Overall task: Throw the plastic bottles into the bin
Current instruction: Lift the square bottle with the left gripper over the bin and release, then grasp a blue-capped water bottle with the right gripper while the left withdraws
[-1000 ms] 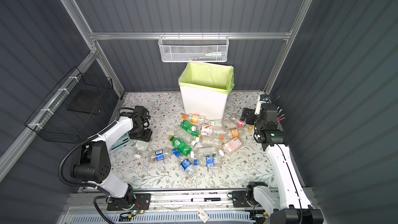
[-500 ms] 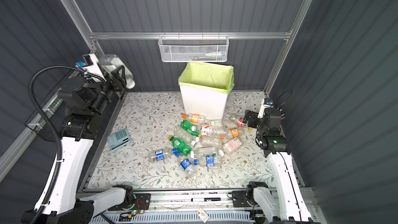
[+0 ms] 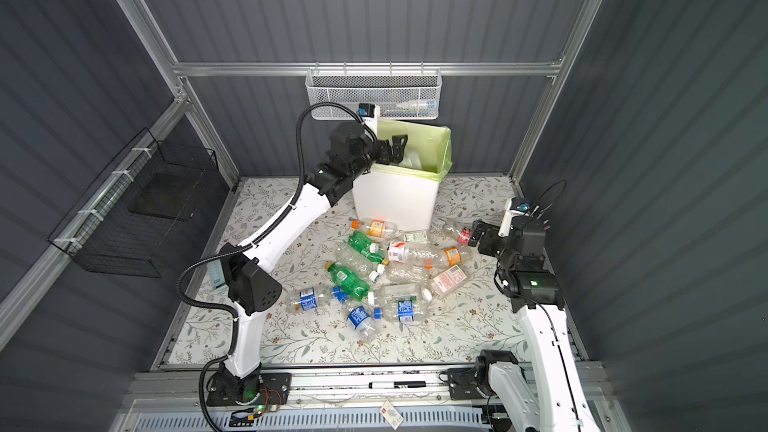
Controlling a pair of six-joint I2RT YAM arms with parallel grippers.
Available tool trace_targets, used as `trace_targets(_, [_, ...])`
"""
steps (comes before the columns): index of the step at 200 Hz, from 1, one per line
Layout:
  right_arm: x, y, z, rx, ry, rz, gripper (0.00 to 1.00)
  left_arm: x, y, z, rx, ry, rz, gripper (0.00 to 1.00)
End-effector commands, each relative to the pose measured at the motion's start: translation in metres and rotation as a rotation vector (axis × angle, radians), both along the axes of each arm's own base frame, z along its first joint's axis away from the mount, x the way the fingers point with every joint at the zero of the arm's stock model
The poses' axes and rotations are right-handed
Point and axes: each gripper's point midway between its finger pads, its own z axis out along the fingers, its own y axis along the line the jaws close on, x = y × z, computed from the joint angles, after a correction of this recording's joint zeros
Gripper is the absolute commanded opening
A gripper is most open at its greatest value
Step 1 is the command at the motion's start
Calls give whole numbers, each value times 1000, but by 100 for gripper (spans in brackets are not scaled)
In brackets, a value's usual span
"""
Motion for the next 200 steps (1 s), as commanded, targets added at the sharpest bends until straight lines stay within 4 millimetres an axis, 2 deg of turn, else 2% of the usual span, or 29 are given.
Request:
trace_targets(1, [-15,8,-1,85,23,2,99,-44,57,122,-137,-233,91,100])
trace_targets(19, [-24,14,-15,128,66,2,99,-59,71,126,-127,-252,106,100])
trace_targets(37, [-33,28,-25,125,93,52,99,-70,83,120,-99,-245,119,100])
trace_targets(60, [-42,56,-34,-6,133,167,99,-80,101,104,-65,-227,163,100])
trace_targets(68, [-44,64,-38,-69,148,199,99,-82,107,96,-49,-215,186,100])
trace_targets(98, [-55,119,-59,-255,219,463,99,-87,136,62,31,-145,289,100])
trace_targets(114, [-63,139,-68,-379,256,574,98,-88,152,41,69,-79,322,100])
trace_targets(140, [-81,175,-85,-530,304,777,96,-82,196,-5,34,72,381,100])
trace_targets(152, [-92,191,-95,-570,327,868,95,-81,219,-22,-2,127,410,100])
trace_targets(156, [-96,196,-98,-582,335,898,94,-82,225,-22,-12,129,421,100])
trace_targets(160, [-99,201,-101,-594,343,925,94,-84,231,-38,8,155,436,100])
trace_targets(200, [-129,228,-138,-658,475,1103,88,-104,262,-59,105,199,519,100])
